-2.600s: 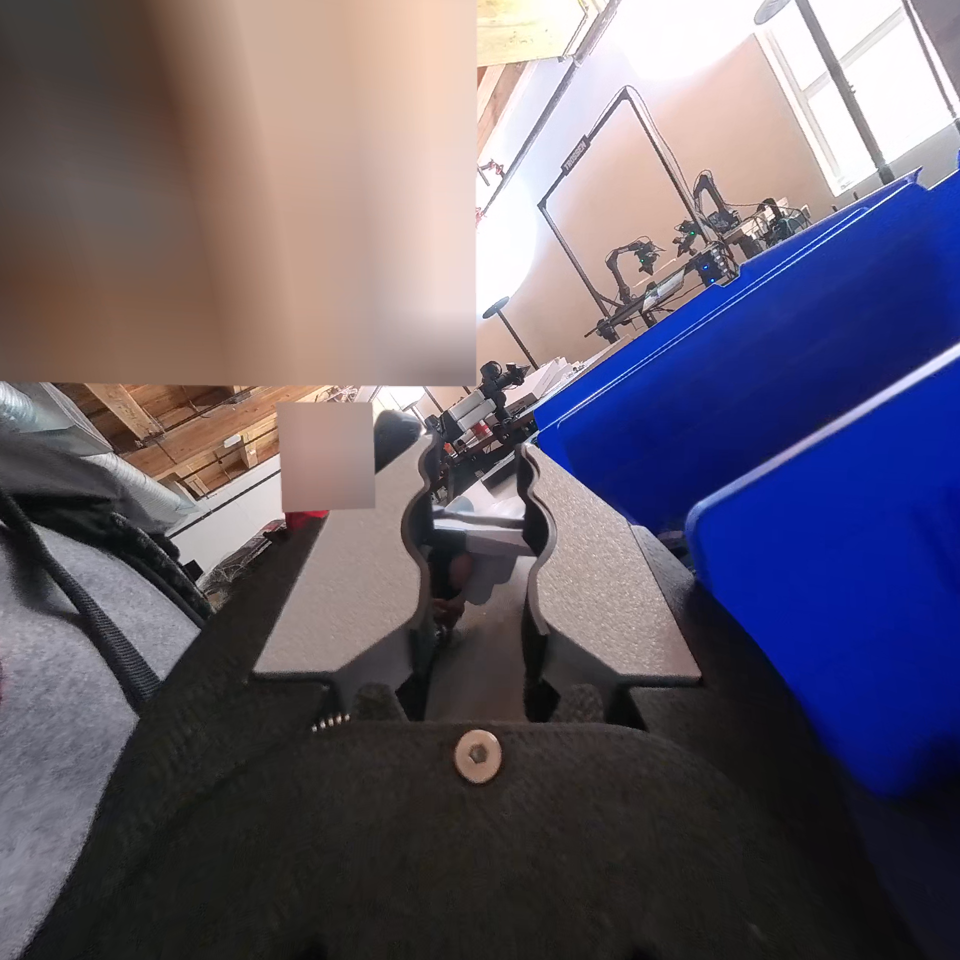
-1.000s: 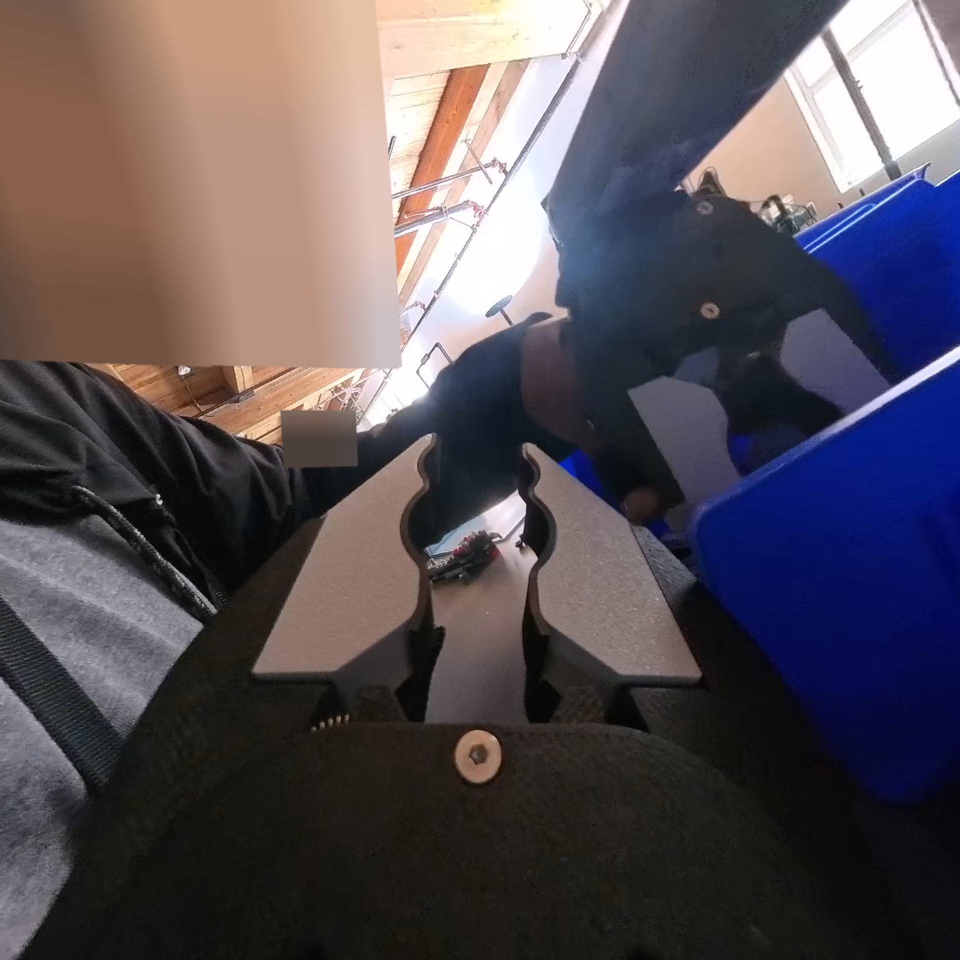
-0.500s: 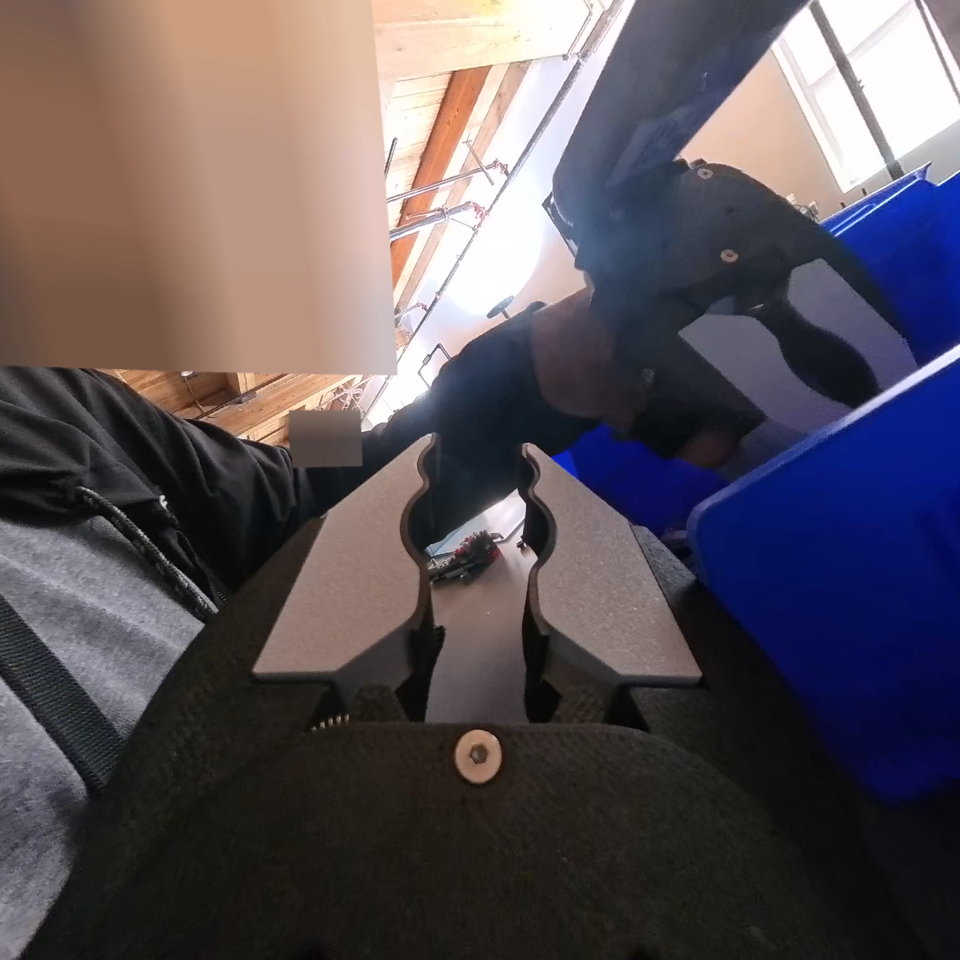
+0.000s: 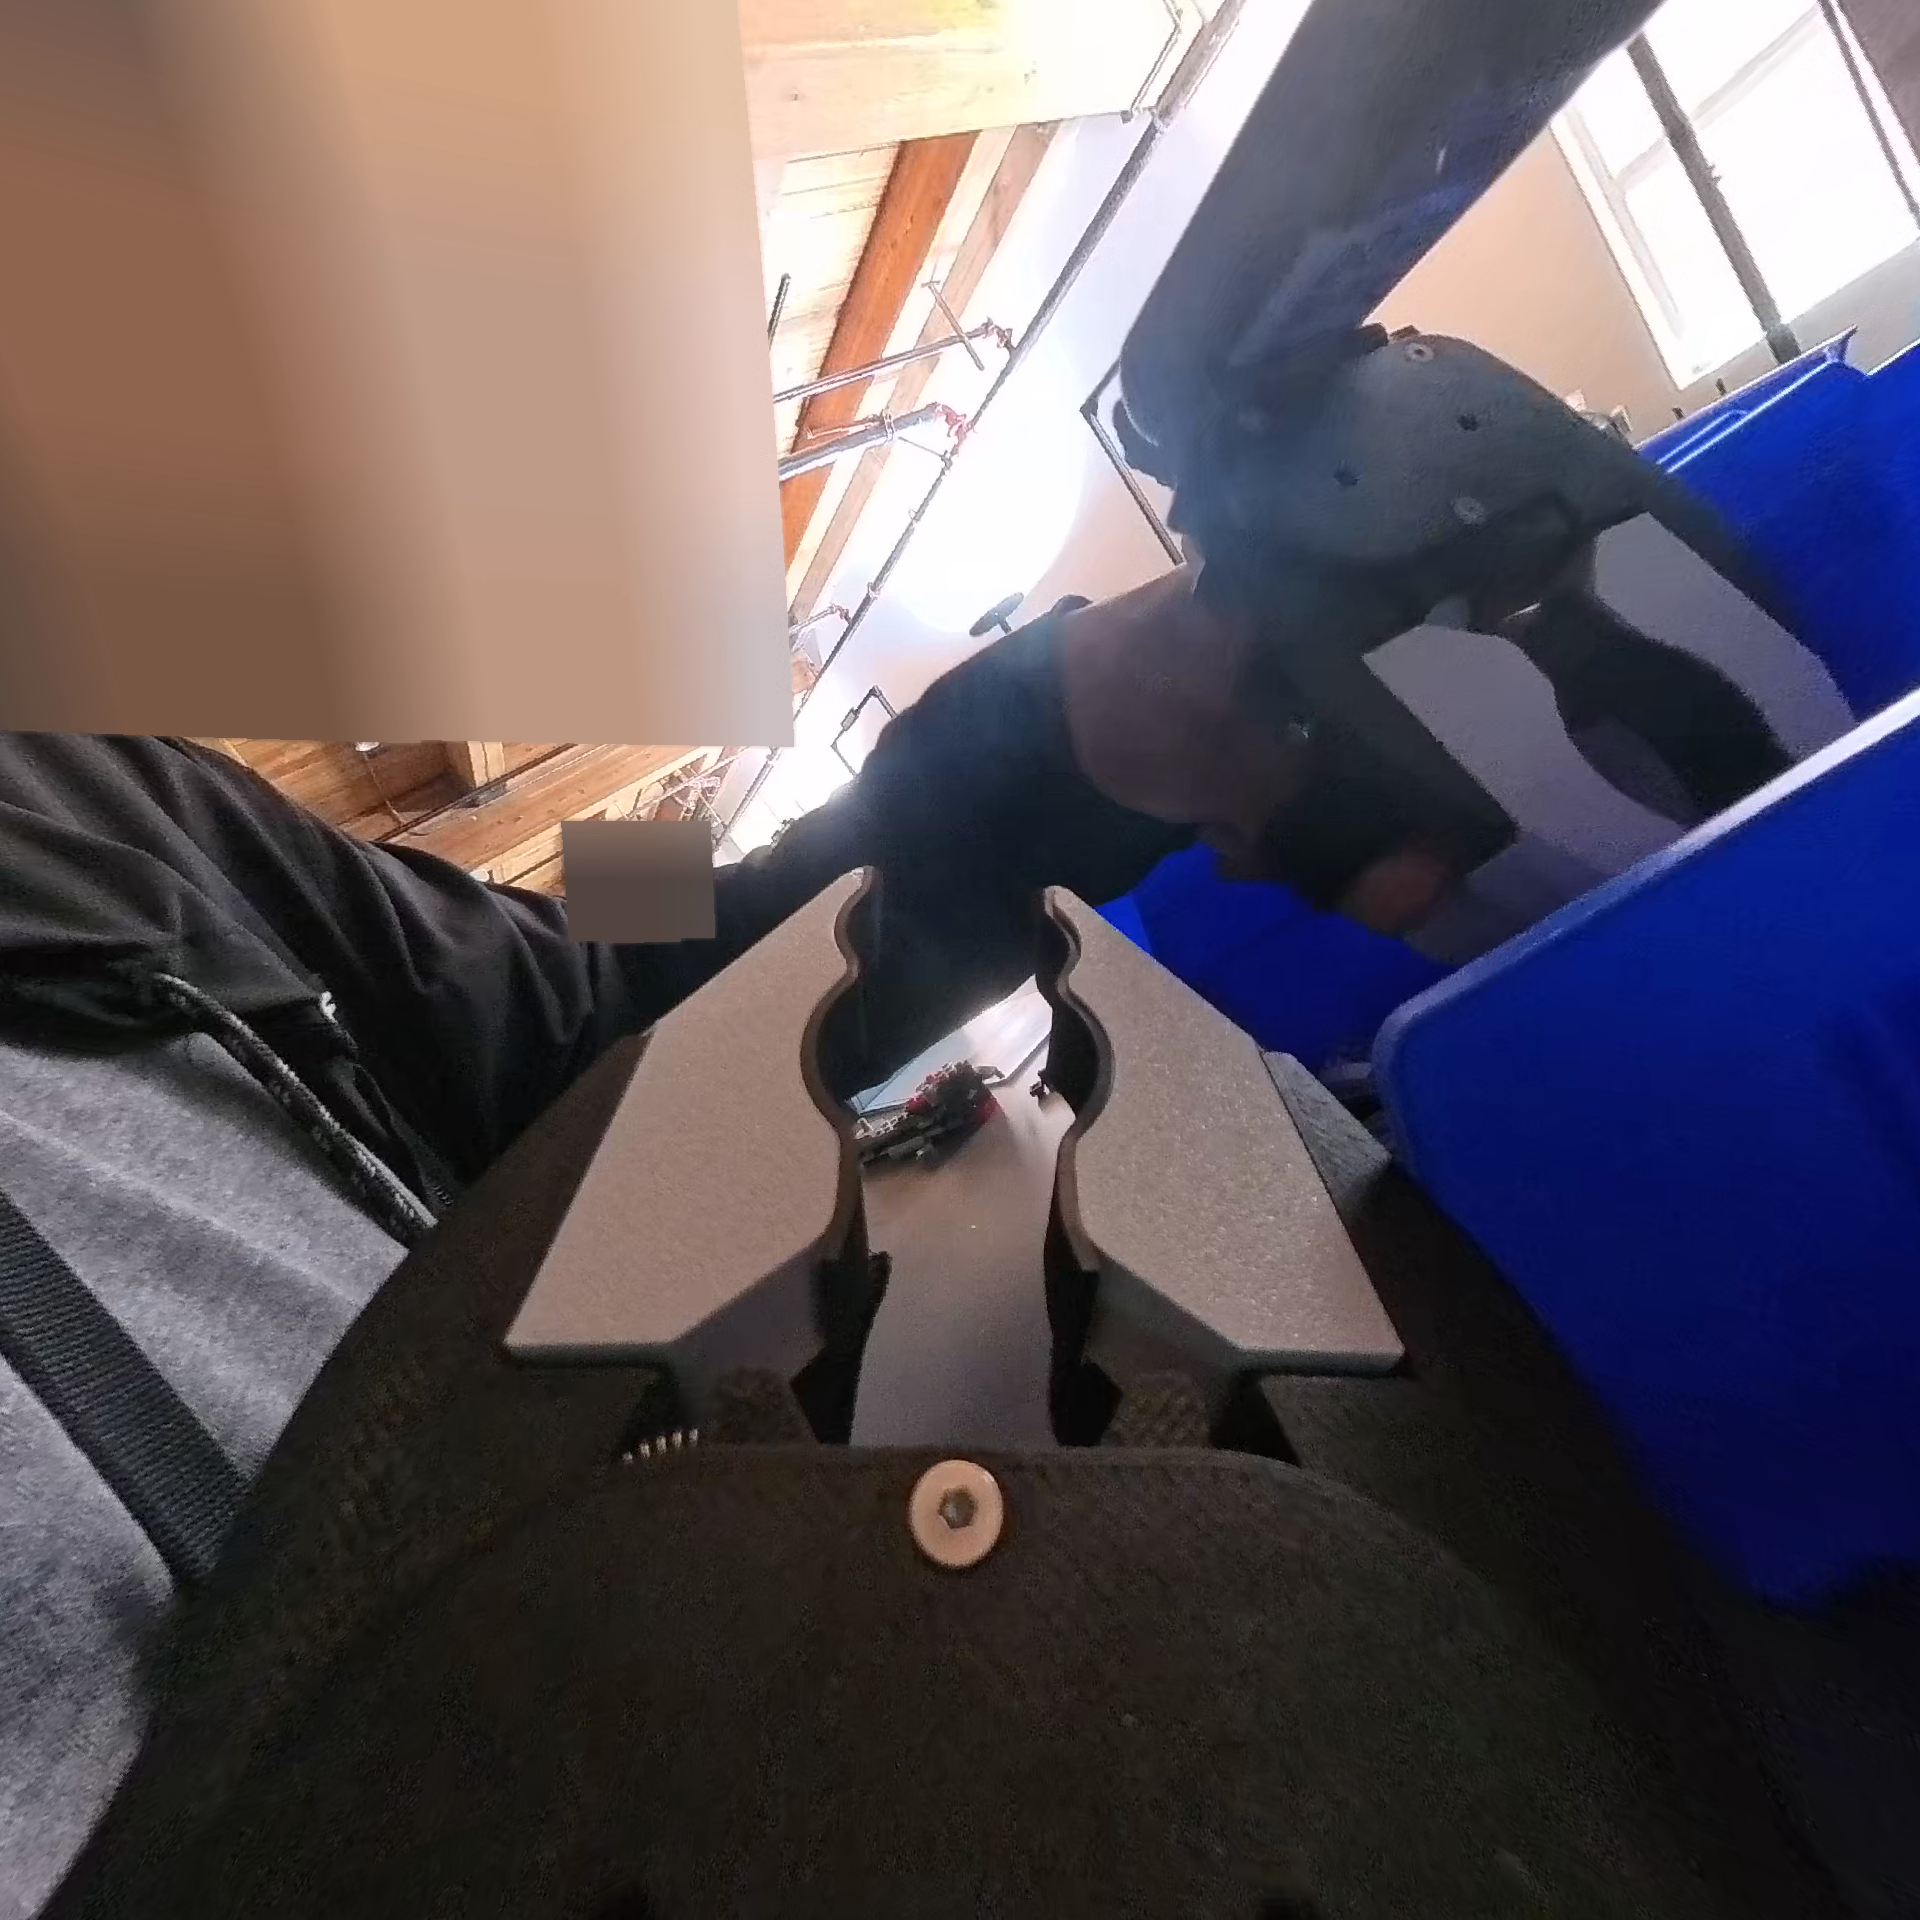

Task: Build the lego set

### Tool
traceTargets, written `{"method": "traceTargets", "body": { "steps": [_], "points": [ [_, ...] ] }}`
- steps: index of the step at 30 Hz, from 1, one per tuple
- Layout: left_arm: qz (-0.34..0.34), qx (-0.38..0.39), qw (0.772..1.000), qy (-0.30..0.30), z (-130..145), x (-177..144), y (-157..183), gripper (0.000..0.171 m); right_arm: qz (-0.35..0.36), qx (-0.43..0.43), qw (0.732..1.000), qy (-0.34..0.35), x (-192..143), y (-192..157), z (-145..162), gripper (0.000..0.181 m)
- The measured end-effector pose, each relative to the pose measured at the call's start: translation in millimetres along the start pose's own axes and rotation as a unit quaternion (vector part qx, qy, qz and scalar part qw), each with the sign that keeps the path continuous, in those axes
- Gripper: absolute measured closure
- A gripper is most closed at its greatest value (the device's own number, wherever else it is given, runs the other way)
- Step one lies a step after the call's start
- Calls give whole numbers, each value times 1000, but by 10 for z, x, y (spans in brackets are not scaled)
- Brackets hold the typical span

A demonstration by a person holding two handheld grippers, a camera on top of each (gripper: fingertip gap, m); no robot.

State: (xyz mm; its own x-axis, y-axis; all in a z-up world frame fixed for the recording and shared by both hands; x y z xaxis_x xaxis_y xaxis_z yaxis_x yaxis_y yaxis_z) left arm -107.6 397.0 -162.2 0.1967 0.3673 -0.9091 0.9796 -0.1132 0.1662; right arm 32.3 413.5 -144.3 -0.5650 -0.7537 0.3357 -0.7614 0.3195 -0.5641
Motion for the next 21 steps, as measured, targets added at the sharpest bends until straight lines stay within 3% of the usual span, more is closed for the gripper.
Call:
{"method": "traceTargets", "body": {
  "steps": [8, 21],
  "points": [
    [12, 14, 1000, -8, -31, 111, 35, 157, 0, 0, 1000, 1, -4, 2, 0, 151],
    [35, -104, 992, 56, -24, -176, -54, 157, 4, -2, 1000, 1, -9, 8, 2, 151]
  ]
}}
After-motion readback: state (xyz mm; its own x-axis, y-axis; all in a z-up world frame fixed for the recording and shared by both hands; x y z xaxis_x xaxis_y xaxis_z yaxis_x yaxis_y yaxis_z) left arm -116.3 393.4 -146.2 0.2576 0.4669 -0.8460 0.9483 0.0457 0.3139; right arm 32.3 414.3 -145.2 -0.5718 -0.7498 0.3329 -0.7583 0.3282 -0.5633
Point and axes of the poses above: each gripper's, where its closed fingertips meet, x out along the fingers, z out of its underside, y = z × x across the jaws, the point moved 8 cm from there along -x, back along the fingers, and after that the axes turned 1 degree about -x, right-handed, at the moved point
